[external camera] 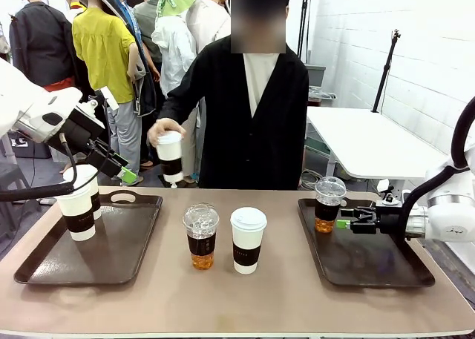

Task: Distribute the coffee onto the tray.
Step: Pick up another iced Americano from the middle of the table and place it on the right Handle tray.

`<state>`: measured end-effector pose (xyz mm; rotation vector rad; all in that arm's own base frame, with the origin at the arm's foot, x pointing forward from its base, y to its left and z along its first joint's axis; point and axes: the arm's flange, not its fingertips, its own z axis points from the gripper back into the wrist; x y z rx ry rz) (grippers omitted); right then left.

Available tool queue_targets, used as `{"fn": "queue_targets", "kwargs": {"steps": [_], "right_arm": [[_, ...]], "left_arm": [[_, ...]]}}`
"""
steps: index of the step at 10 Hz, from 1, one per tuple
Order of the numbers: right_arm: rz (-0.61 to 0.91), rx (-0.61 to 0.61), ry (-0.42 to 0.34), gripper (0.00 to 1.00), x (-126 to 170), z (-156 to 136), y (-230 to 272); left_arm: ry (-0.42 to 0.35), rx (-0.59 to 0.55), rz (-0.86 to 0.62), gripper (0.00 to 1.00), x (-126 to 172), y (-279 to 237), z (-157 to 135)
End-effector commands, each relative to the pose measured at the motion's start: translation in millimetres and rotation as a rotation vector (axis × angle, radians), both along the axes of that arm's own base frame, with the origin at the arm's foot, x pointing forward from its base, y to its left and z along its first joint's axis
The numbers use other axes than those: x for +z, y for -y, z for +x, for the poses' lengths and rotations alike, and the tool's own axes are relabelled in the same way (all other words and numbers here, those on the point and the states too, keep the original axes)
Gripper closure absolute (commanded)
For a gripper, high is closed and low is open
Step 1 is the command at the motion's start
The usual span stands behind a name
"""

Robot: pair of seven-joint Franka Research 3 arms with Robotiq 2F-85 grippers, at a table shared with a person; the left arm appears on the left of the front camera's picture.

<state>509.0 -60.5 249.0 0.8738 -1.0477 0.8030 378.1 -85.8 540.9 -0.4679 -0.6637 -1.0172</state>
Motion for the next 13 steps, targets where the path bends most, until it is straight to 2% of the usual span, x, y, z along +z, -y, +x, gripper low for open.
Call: {"fn": "queue_targets", "kwargs": {"steps": [1, 7, 10, 13], "right_arm": [[-0.015, 0.02, -0.006, 0.0, 8.6, -10.5, -0.8], [-0.049, 0.065, -0.031, 0.0, 20.8, -72.8, -13.4], [-0.028, 0.175, 0.043, 0.0, 33.5, -93.6, -36.4], [-0.023, 0.254, 0.105, 0.0, 36.1, -94.1, -57.0]], "left_arm": [[0.006, -0.019, -0.018, 0.0, -1.1, -1.4, 1.2], [0.006, -0.019, -0.018, 0.0, -1.1, -1.4, 1.2], [0.006, -0.019, -0.018, 0.0, -1.1, -1.4, 1.2], [0.006, -0.019, -0.018, 0.0, -1.1, -1.4, 1.2]]}}
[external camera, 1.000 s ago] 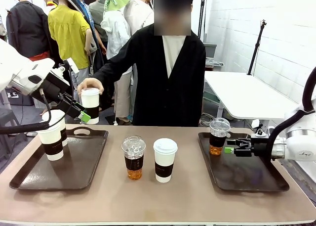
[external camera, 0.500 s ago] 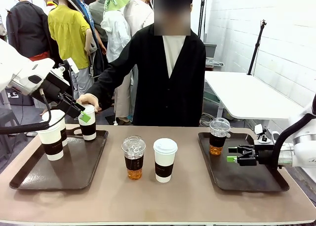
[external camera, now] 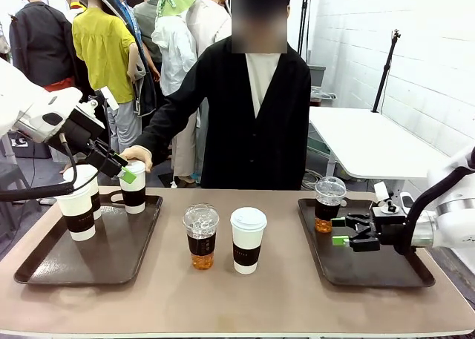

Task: Distribute the coffee onto the tray.
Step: Pick up another iced Americano from the middle of the table and place it on the right Handle tray.

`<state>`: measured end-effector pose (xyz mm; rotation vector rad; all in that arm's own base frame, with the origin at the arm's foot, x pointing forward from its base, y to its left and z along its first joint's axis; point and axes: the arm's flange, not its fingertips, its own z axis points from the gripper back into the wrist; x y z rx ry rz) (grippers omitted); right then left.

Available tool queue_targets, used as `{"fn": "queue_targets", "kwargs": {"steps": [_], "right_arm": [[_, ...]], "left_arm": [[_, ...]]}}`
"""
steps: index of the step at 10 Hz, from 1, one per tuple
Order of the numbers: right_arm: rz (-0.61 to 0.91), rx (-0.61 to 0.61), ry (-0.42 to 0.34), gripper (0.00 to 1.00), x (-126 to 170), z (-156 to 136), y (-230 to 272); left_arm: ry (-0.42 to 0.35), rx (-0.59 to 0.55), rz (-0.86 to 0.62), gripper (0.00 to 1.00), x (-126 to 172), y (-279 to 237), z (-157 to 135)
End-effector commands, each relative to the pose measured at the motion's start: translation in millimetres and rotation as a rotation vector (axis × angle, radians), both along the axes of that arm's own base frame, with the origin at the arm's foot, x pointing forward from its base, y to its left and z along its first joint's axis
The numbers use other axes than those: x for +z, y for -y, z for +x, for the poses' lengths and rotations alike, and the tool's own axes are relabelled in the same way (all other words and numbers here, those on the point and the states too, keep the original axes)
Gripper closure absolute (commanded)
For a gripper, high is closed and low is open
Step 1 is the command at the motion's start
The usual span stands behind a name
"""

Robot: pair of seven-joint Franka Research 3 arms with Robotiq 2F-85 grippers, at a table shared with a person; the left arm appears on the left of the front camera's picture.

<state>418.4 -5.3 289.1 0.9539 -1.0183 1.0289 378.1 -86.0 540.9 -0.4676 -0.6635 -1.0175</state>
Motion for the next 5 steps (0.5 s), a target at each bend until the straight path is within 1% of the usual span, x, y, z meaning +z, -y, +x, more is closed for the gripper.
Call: {"fn": "queue_targets", "kwargs": {"steps": [1, 2, 5], "right_arm": [[0.003, 0.073, 0.05, 0.0, -6.3, -1.4, -8.5], [0.015, 0.097, 0.075, 0.0, -8.2, 0.0, -14.2], [0.025, 0.16, 0.071, 0.0, -12.6, 7.1, -30.2]], "left_arm": [[0.006, -0.018, -0.019, 0.0, -1.1, -1.5, 1.2], [0.006, -0.018, -0.019, 0.0, -1.1, -1.5, 1.2], [0.006, -0.018, -0.019, 0.0, -1.1, -1.5, 1.2]]}}
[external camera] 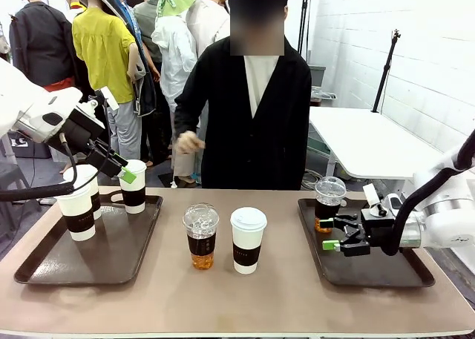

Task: Distribute the coffee onto the tray.
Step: Pick up another iced Americano from the middle of the table and place it on the right Handle tray.

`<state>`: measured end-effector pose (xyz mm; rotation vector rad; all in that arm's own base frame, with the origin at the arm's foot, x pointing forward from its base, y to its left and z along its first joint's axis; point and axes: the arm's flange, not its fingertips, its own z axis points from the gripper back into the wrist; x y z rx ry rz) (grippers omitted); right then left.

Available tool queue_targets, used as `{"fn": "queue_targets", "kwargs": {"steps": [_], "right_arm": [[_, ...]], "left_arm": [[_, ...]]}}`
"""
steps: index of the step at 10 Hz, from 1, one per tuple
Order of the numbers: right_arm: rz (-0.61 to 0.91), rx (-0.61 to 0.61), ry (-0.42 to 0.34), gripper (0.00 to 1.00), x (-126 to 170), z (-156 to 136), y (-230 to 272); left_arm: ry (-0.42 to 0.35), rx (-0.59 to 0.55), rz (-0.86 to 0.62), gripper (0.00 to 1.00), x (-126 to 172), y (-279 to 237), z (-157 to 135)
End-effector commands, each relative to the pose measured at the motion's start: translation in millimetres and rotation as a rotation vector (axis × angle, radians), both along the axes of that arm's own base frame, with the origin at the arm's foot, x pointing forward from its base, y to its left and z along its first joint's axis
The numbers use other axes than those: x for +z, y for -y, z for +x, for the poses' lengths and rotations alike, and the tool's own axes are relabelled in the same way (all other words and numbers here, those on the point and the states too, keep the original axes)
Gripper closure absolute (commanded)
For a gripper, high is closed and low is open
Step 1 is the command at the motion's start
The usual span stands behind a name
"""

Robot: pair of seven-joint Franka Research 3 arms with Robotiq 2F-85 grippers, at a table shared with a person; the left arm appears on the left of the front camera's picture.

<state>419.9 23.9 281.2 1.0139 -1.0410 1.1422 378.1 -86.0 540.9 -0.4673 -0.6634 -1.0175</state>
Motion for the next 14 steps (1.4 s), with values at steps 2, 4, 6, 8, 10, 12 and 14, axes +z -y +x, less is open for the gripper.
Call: {"fn": "queue_targets", "kwargs": {"steps": [2, 4, 6, 8, 10, 12, 14], "right_arm": [[0.01, 0.087, 0.003, 0.0, -10.2, 12.2, -5.1], [0.029, 0.115, 0.007, 0.0, -16.0, 17.0, -7.8], [0.039, 0.116, 0.013, 0.0, -19.2, 19.9, -9.1], [0.031, 0.103, 0.006, 0.0, -20.2, 19.6, -9.7], [0.036, 0.089, -0.009, 0.0, -18.8, 18.7, -9.5], [0.036, 0.089, -0.009, 0.0, -18.8, 18.7, -9.5], [0.036, 0.089, -0.009, 0.0, -18.8, 18.7, -9.5]], "left_arm": [[0.006, -0.019, -0.019, 0.0, -1.1, -1.5, 1.3], [0.006, -0.019, -0.019, 0.0, -1.1, -1.5, 1.3], [0.006, -0.019, -0.019, 0.0, -1.1, -1.5, 1.3], [0.006, -0.019, -0.019, 0.0, -1.1, -1.5, 1.3], [0.006, -0.019, -0.019, 0.0, -1.1, -1.5, 1.3], [0.006, -0.019, -0.019, 0.0, -1.1, -1.5, 1.3], [0.006, -0.019, -0.019, 0.0, -1.1, -1.5, 1.3]]}}
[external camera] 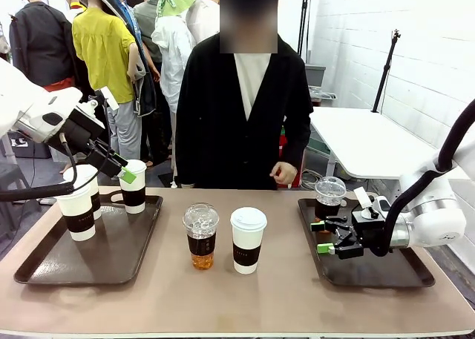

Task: Distribute the coffee onto the tray.
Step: Pick up another iced Americano from the middle of the table and place it on the right Handle tray.

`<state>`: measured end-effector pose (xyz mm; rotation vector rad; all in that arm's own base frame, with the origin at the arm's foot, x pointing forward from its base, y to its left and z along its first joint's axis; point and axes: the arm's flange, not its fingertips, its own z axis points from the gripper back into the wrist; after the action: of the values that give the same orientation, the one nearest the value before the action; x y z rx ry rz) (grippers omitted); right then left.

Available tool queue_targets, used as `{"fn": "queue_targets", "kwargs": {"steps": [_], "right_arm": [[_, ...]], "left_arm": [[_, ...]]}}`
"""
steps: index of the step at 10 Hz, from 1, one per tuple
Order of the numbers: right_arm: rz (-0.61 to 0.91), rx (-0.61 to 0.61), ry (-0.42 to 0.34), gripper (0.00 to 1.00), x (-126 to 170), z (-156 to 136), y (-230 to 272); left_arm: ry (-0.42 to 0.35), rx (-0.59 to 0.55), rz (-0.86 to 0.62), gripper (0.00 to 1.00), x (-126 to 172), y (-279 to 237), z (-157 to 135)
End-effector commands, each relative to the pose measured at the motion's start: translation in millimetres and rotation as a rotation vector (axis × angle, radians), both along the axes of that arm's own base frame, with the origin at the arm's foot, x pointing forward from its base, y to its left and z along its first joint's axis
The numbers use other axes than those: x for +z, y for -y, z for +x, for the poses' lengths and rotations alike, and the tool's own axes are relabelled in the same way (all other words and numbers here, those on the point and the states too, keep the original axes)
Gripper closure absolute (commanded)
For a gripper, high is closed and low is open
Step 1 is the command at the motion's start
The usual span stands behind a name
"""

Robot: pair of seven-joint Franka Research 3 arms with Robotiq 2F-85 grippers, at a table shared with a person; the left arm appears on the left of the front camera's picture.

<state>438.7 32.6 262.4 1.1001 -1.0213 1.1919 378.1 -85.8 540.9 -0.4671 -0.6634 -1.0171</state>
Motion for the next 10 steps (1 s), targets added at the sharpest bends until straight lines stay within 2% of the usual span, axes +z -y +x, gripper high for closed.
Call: {"fn": "queue_targets", "kwargs": {"steps": [1, 10], "right_arm": [[0.0, 0.002, 0.0, 0.0, 0.0, -0.1, -0.8], [0.0, 0.002, 0.0, 0.0, 0.0, -0.1, -0.8]], "left_arm": [[0.006, -0.019, -0.019, 0.0, -1.1, -1.4, 1.2], [0.006, -0.019, -0.019, 0.0, -1.1, -1.4, 1.2]]}}
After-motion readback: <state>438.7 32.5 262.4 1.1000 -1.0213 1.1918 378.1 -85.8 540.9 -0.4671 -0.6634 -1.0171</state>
